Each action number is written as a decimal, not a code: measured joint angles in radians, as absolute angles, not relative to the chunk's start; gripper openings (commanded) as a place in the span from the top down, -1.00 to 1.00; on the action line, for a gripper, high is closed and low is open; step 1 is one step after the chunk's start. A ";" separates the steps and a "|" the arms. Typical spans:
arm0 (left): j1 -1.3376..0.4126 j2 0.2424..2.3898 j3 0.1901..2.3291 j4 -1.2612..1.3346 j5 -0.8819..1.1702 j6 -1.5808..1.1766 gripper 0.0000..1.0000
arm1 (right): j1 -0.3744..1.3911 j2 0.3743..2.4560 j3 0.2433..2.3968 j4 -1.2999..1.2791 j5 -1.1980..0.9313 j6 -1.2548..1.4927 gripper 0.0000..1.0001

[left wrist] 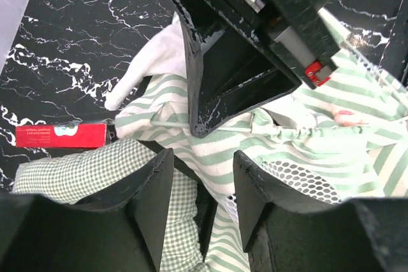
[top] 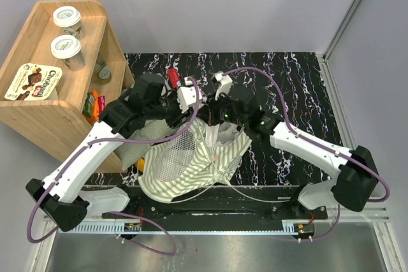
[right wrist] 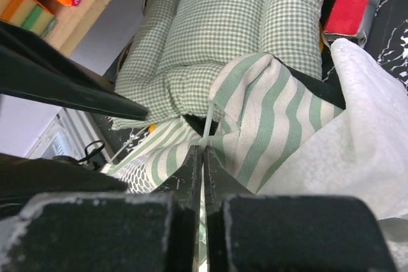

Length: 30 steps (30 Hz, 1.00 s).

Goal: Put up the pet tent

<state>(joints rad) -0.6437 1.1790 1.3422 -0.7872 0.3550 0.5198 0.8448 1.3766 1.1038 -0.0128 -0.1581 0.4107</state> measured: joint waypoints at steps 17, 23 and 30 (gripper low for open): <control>-0.448 1.203 1.212 -0.585 0.393 0.082 -0.24 | 0.832 1.394 1.040 0.062 -0.181 0.380 0.53; -0.445 1.210 1.149 -0.590 0.468 0.060 -0.26 | 0.828 1.391 1.060 -0.049 -0.203 0.348 0.25; -0.443 1.203 1.127 -0.575 0.495 0.070 -0.26 | 0.828 1.351 1.171 -0.204 -0.201 0.279 -0.10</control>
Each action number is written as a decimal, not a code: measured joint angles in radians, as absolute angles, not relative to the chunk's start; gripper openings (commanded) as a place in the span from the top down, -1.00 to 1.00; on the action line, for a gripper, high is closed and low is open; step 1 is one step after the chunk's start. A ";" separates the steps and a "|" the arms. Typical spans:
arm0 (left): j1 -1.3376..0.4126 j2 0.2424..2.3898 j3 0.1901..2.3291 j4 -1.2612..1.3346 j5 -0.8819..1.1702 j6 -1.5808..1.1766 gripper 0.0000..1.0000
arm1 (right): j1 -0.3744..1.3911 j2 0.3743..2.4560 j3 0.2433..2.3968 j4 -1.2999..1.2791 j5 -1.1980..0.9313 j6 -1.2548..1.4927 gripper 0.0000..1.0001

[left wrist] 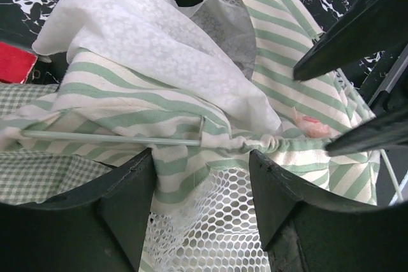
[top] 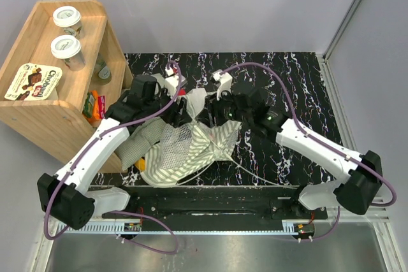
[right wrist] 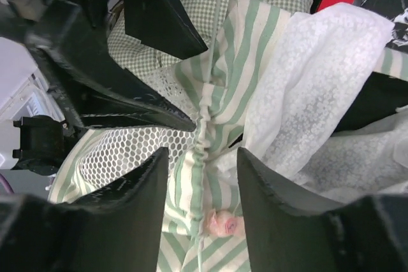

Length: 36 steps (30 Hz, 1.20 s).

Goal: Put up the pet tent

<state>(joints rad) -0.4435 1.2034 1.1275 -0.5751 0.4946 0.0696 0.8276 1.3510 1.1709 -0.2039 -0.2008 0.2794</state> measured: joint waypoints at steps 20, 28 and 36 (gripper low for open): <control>-0.330 1.164 1.238 -0.622 0.475 0.109 -0.26 | 0.830 1.580 1.309 -0.332 -0.184 0.089 0.85; -0.295 1.164 1.398 -0.756 0.444 0.181 -0.24 | 0.827 1.539 1.318 -0.353 -0.148 -0.052 1.00; -0.281 1.131 1.662 -0.867 0.358 0.251 -0.04 | 0.785 1.457 1.493 -0.497 -0.221 -0.205 1.00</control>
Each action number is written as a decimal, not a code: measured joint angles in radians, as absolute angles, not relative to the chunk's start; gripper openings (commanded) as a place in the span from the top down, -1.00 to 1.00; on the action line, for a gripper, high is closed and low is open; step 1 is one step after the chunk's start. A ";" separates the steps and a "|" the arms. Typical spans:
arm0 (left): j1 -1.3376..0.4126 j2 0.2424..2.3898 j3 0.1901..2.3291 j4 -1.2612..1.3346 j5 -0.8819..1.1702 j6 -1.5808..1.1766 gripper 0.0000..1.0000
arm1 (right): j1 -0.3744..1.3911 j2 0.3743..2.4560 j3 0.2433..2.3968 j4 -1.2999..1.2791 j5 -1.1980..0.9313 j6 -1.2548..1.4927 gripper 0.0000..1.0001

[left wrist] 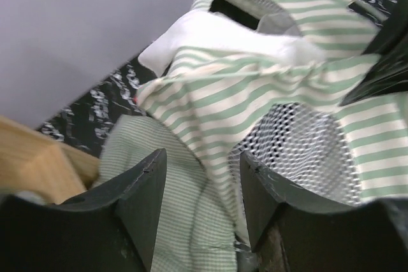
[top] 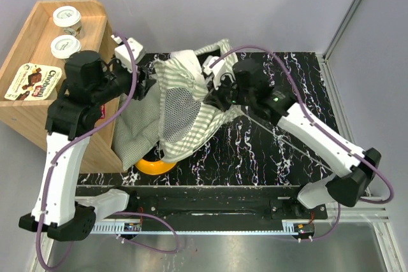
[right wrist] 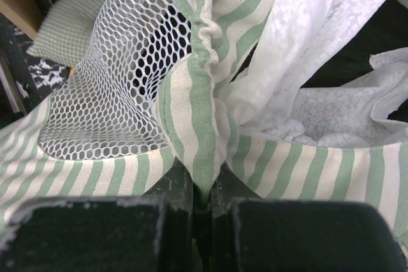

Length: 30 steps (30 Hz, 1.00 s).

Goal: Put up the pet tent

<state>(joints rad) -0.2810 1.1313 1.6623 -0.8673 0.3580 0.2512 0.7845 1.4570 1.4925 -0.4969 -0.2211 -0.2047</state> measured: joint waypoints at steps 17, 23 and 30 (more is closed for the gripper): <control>-0.109 1.070 1.436 -0.720 0.503 0.323 -0.26 | 0.771 1.258 1.554 -0.646 -0.317 -0.383 1.00; -0.090 1.089 1.396 -0.565 0.717 0.162 -0.31 | 0.771 1.230 1.547 -0.653 -0.347 -0.397 1.00; -0.075 1.091 1.396 -0.426 0.858 0.041 0.05 | 0.771 1.230 1.534 -0.654 -0.375 -0.401 1.00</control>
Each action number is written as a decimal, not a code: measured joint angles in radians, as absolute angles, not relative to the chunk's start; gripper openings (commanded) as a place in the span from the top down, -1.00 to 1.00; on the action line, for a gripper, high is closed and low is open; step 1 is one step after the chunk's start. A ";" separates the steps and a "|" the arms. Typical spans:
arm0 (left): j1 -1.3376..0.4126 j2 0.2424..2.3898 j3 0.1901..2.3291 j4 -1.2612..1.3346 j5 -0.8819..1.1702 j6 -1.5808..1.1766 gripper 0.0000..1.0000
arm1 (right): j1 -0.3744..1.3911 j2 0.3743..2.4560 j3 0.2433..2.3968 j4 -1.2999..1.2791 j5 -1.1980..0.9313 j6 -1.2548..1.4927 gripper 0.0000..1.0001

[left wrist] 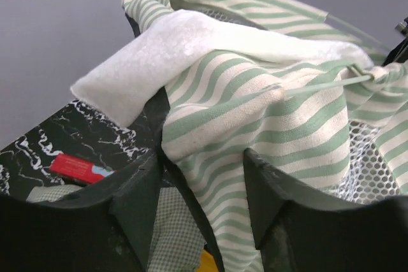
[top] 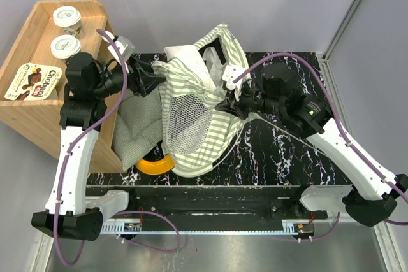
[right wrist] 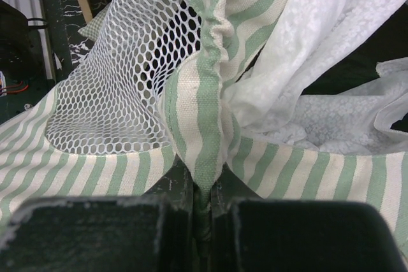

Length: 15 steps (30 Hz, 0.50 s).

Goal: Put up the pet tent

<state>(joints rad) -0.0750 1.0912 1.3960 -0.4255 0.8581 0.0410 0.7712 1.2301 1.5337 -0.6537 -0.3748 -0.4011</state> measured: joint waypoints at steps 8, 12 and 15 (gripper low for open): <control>-0.063 1.095 1.396 -0.365 0.942 -0.012 1.00 | 0.771 1.230 1.531 -0.659 -0.384 -0.413 1.00; -0.063 1.097 1.411 -0.424 0.955 0.051 1.00 | 0.771 1.234 1.531 -0.702 -0.330 -0.433 1.00; -0.063 1.111 1.459 -0.521 0.942 0.156 1.00 | 0.772 1.248 1.531 -0.719 -0.289 -0.445 1.00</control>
<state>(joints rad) -0.0631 1.1107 1.4593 -0.5205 0.9421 0.1562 0.7715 1.2476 1.5311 -0.7189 -0.2886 -0.4454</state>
